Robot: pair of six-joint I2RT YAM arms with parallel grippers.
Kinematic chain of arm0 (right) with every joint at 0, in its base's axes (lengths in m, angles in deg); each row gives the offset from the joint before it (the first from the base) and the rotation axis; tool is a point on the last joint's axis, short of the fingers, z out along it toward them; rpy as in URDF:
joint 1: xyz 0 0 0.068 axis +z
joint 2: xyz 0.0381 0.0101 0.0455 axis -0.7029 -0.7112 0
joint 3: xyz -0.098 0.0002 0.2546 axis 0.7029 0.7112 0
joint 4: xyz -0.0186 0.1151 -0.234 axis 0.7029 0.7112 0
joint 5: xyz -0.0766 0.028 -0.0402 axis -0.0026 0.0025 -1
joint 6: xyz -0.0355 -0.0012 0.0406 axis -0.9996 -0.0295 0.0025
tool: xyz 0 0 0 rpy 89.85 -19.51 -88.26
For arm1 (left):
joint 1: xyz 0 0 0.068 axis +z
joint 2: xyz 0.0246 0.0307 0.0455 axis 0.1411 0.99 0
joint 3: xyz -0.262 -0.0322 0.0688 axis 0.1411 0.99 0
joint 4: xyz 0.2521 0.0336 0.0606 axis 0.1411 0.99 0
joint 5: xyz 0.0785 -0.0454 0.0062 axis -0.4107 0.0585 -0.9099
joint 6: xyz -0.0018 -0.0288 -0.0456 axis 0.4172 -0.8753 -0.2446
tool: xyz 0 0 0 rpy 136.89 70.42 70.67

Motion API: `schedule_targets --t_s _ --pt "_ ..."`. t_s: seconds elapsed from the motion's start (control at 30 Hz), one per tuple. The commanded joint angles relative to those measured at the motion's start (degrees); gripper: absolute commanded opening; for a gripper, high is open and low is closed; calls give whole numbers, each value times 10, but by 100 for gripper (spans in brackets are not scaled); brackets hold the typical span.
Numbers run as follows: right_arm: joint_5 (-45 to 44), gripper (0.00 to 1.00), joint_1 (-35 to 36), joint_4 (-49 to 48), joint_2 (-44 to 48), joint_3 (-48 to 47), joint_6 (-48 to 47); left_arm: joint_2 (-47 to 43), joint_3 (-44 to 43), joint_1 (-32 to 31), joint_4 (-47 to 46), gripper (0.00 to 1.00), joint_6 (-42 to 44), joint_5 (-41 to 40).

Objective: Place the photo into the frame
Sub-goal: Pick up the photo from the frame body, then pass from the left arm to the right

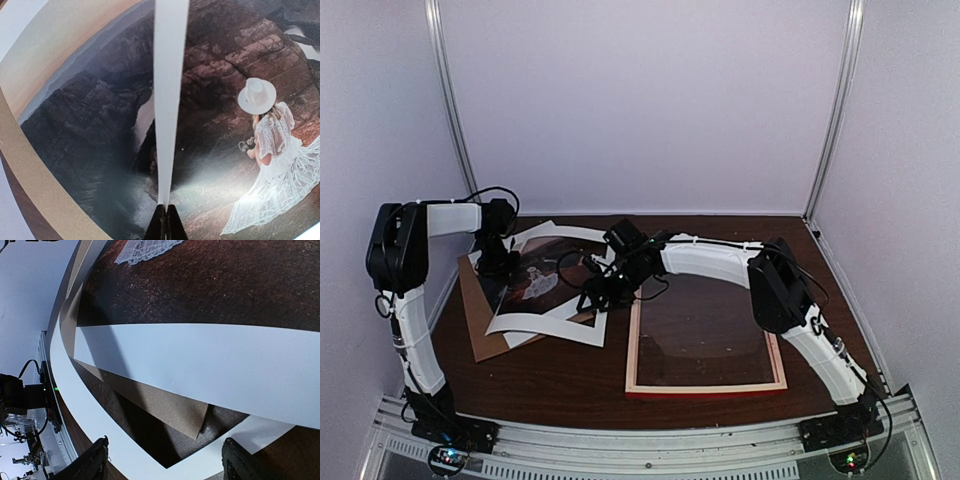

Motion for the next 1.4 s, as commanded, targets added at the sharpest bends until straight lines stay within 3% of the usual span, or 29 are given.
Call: schedule_targets --t_s 0.0,0.27,0.83,1.1,1.37 --pt "20 78 -8 8 61 11 -6 -24 -15 -6 20 0 3 -6" --pt "19 83 -27 8 118 31 -15 -45 -32 -11 34 0 3 -11" --pt "-37 83 -80 25 185 117 -37 -37 -79 -73 41 0 -11 5" --pt "-88 83 -115 13 278 219 -46 -32 -107 -113 57 0 -16 -12" --pt "-63 82 -144 -53 342 316 -8 -28 -110 -141 57 0 -33 -17"
